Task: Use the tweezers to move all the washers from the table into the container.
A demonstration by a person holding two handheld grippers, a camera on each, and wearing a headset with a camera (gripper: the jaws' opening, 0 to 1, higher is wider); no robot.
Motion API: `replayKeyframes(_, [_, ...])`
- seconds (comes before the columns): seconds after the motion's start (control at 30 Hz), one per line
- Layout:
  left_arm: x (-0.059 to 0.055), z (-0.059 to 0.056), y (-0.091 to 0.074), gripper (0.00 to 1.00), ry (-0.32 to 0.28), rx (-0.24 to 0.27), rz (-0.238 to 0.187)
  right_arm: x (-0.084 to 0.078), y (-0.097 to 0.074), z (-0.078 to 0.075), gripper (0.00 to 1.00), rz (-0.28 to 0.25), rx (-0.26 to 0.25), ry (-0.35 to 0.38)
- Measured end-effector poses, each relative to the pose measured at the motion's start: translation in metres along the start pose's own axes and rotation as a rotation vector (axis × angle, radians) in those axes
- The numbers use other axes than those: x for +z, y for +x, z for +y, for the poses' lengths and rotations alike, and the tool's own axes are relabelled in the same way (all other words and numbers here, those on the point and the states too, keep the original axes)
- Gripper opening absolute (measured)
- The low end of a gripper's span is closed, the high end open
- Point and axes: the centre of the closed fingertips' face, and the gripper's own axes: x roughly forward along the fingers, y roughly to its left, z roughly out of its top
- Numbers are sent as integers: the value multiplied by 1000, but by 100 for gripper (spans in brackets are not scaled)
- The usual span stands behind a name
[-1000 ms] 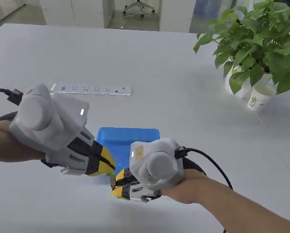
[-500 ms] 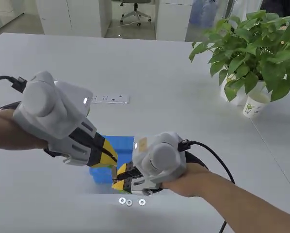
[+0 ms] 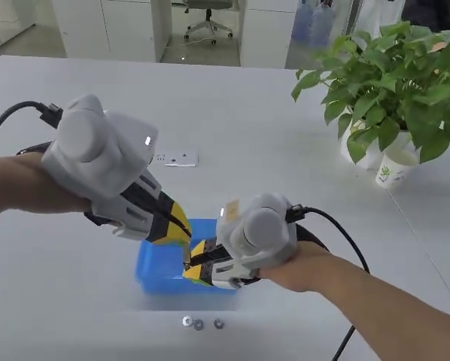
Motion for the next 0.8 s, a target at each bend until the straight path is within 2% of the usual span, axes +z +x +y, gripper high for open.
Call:
replayKeyframes(0.43, [-13,21,5,5,-17,6,10,-4,16,-21,11,14,16,-2])
replayKeyframes(0.8, [-32,36,11,5,-32,14,32,-12,36,-38,11,23,34,11])
